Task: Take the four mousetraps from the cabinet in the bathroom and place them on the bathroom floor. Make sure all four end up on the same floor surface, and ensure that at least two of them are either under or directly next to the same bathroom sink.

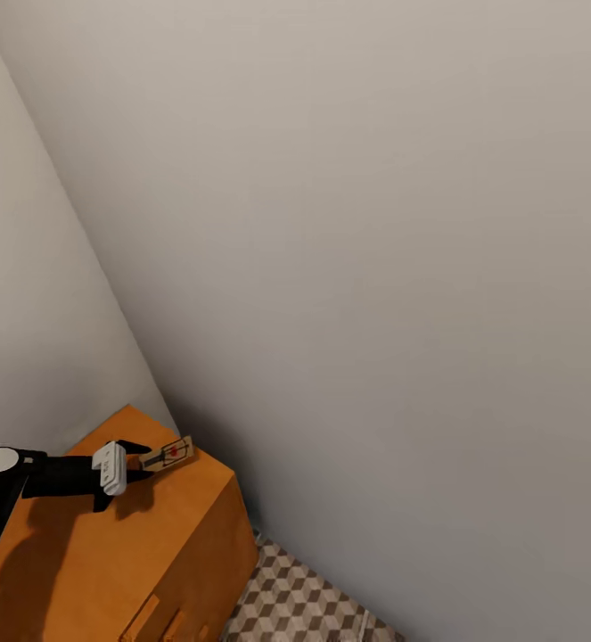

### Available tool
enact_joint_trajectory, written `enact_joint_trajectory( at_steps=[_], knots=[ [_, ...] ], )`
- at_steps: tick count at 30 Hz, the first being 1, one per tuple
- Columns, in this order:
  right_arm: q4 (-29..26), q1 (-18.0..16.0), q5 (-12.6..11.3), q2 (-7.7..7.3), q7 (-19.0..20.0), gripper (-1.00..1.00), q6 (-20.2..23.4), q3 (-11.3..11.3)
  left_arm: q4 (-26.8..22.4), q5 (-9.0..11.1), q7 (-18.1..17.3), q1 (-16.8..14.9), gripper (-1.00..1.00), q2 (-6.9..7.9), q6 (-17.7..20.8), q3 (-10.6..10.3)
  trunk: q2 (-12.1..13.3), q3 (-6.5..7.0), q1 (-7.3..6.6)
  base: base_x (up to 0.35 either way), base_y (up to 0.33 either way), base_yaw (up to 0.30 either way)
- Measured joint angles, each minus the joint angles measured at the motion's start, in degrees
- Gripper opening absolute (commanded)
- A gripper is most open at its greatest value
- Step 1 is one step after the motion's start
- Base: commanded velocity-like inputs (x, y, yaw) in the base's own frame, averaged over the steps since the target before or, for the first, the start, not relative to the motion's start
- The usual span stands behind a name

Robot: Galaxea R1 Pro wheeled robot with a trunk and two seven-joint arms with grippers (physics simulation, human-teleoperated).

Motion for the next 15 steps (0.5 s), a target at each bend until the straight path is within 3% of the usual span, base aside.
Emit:
enact_joint_trajectory(
  at_steps=[15],
  knots=[
    [0.0, 0.0, -0.01, 0.04, 0.0, 1.0, 0.01, 0.0, 0.18, 0.0, 0.1, 0.0, -1.0, 0.0, -0.04, -0.08, 0.0, 0.0, 0.01, -0.316, -0.098, 0.0]
  ],
)
